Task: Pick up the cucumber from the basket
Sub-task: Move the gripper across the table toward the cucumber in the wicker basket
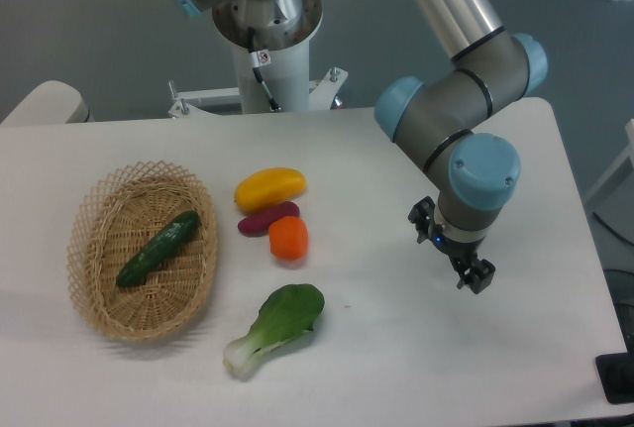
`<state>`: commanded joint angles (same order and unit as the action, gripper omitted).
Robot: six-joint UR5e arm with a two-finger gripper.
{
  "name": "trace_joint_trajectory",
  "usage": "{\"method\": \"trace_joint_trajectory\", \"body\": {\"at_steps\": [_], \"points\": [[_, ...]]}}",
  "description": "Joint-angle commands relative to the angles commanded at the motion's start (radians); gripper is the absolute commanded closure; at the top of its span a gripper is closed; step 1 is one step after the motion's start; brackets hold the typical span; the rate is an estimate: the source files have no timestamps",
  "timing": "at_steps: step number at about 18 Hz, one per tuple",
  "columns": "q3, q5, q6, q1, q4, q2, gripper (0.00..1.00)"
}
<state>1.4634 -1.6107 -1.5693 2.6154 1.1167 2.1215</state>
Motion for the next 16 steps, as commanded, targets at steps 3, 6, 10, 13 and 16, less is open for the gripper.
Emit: {"method": "trace_joint_trajectory", "body": {"at_steps": [3,6,10,13,16], "points": [[-0.003,0.0,0.0,-0.003,0.0,0.0,0.0],[-0.014,-0.003,0.012,-0.009,0.006,0.003,0.0],[-0.012,-0.002,0.07,-0.031,0.005,0.003,0.0],[0.005,-0.003,0.138,-0.07,0.003,-0.012,0.0],[0.029,-0.002,0.262,-0.113,0.003,-0.031,0.0]]}}
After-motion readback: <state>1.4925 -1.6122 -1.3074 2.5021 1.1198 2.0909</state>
